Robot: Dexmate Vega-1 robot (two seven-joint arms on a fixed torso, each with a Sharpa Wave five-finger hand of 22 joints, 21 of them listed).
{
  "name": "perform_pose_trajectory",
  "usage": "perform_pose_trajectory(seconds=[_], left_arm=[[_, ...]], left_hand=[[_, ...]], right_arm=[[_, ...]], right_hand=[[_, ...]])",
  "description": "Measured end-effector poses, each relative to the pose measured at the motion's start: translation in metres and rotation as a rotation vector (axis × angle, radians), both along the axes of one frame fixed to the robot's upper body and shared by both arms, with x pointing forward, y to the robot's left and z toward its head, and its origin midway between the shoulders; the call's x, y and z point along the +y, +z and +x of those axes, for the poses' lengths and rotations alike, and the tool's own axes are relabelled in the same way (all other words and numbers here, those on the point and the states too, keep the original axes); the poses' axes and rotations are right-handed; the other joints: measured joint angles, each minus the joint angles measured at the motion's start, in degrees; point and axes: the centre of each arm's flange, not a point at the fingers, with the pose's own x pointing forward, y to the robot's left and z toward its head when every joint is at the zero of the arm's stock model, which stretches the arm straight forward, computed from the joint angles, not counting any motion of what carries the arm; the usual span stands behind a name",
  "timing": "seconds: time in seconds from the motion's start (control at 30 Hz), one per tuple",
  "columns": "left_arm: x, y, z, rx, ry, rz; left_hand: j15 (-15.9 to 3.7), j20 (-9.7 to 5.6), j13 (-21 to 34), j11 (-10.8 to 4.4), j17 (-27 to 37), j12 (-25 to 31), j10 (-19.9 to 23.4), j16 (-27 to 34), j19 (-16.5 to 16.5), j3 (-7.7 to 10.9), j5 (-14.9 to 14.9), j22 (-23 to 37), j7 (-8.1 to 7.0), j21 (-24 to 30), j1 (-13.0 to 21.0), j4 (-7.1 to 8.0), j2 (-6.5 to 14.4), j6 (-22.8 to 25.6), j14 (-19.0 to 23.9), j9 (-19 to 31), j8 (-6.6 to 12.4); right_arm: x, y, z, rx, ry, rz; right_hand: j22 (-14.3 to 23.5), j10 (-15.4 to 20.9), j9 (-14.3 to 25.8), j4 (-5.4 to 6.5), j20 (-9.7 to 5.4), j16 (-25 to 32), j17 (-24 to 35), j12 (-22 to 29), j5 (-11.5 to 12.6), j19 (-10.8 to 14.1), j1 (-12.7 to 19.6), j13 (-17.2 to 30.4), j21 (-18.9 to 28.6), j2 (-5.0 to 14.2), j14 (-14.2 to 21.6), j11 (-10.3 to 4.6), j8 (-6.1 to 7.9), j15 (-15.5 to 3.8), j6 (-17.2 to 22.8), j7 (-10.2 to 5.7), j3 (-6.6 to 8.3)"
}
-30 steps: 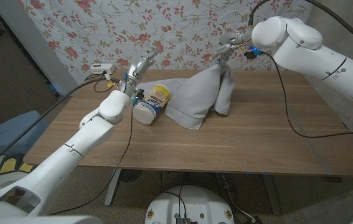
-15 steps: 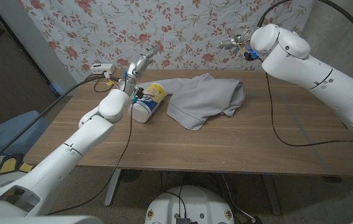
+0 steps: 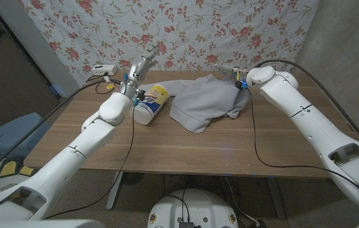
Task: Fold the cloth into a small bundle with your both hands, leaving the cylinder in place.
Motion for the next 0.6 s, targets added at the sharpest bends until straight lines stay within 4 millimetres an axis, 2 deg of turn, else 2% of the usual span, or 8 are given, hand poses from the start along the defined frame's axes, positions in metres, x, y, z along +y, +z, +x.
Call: perform_pose_trajectory(seconds=[0.13,0.17,0.23,0.27,0.33,0.53,0.57,0.6], left_arm=[[0.006,-0.001,0.002,0.008,-0.007,-0.006],[0.007,-0.001,0.003,0.009,-0.003,-0.007],[0.010,-0.003,0.005,0.021,-0.015,-0.008],[0.011,-0.003,0.006,0.022,-0.012,-0.008],[0.013,-0.004,0.008,0.029,-0.020,-0.009],[0.020,-0.005,0.013,0.039,-0.009,-0.009],[0.019,-0.005,0.012,0.037,-0.027,-0.005],[0.021,-0.005,0.013,0.038,-0.026,-0.004]], left_hand=[[-0.21,-0.20,0.00,0.00,0.00,0.00,0.00,0.00,-0.20,-0.22,0.00,0.00,0.32,0.00,-0.71,0.22,0.71,-0.32,-0.21,0.00,0.00],[-0.30,-0.20,0.00,0.22,0.00,0.00,-0.22,0.00,-0.21,-0.20,0.25,0.00,0.33,0.00,-0.97,0.23,0.98,-0.32,-0.30,0.00,0.00],[-0.31,-0.20,0.00,0.10,0.19,0.00,-0.53,0.00,-0.21,-0.11,0.28,0.00,0.33,0.00,-1.16,0.66,1.16,-0.31,-0.30,0.00,0.00],[-0.30,-0.20,0.00,0.02,0.28,0.00,-0.61,0.00,-0.21,-0.12,0.28,0.00,0.52,0.00,-1.28,0.78,1.28,-0.51,-0.30,0.00,0.00],[-0.43,-0.20,0.00,0.01,0.30,0.00,-0.62,0.00,-0.20,-0.12,0.28,0.00,0.63,0.00,-1.28,0.78,1.28,-0.61,-0.43,0.00,0.00],[-0.92,-0.41,-0.01,0.32,0.29,0.00,-0.92,0.00,-0.41,-0.13,0.28,0.00,0.63,-0.42,-1.81,1.25,1.81,-0.60,-0.92,0.01,0.00],[-0.92,-0.53,-0.01,0.32,0.29,0.00,-0.92,0.00,-0.53,-0.13,0.28,0.00,0.63,-0.42,-1.81,1.25,1.81,-0.60,-0.92,0.01,0.00],[-0.92,-0.61,0.00,0.32,0.30,0.00,-0.92,0.00,-0.61,-0.24,0.28,0.00,0.63,-0.42,-1.81,1.37,1.81,-0.60,-0.92,0.01,0.00]], right_arm=[[0.010,-0.015,0.017,0.042,0.136,0.145],[0.014,-0.011,0.014,0.025,0.172,0.165],[0.004,-0.033,0.037,0.075,0.182,0.259],[0.006,-0.028,0.033,0.050,0.210,0.279],[-0.006,-0.044,0.049,0.060,0.208,0.353],[-0.008,-0.022,0.041,-0.087,0.274,0.435],[-0.024,-0.042,0.057,-0.063,0.231,0.468],[-0.026,-0.037,0.055,-0.102,0.236,0.480]], right_hand=[[0.00,0.54,0.00,0.47,-1.45,0.25,-0.73,0.24,0.62,-0.11,-1.13,-0.33,0.00,-0.02,0.35,0.49,0.46,-1.68,1.52,1.04,-0.46],[0.01,0.77,0.00,0.47,-1.76,0.25,-0.81,0.24,0.64,-0.03,-1.14,-0.33,0.00,-0.02,0.36,0.65,0.46,-1.69,1.60,0.94,-0.46],[-0.11,1.14,0.00,0.47,-1.95,0.25,-1.03,0.24,0.76,-0.02,-1.49,-0.33,0.00,-0.09,0.56,0.67,0.46,-1.89,1.83,1.18,-0.46],[-0.23,1.14,0.00,0.47,-1.95,0.25,-1.03,0.24,0.91,-0.02,-1.49,-0.52,0.00,-0.09,0.56,0.67,0.46,-1.89,1.91,1.25,-0.46],[-0.28,1.14,0.01,0.47,-2.31,0.25,-1.28,0.24,0.92,0.12,-1.49,-0.60,0.00,-0.09,0.56,0.67,0.46,-1.88,1.91,1.25,-0.46],[-0.28,1.67,0.01,0.32,-2.53,0.25,-1.62,0.24,0.91,-0.04,-1.72,-0.60,0.00,-0.32,0.87,0.77,0.46,-2.19,2.73,1.27,-0.61],[-0.28,1.66,0.01,0.32,-2.53,0.25,-1.77,0.24,0.92,-0.04,-1.72,-0.60,0.00,-0.32,0.87,0.77,0.46,-2.19,2.93,1.46,-0.61],[-0.28,1.66,0.01,0.32,-2.53,0.25,-1.83,0.24,0.91,-0.04,-1.72,-0.60,0.00,-0.32,0.87,0.77,0.46,-2.19,2.92,1.46,-0.61]])
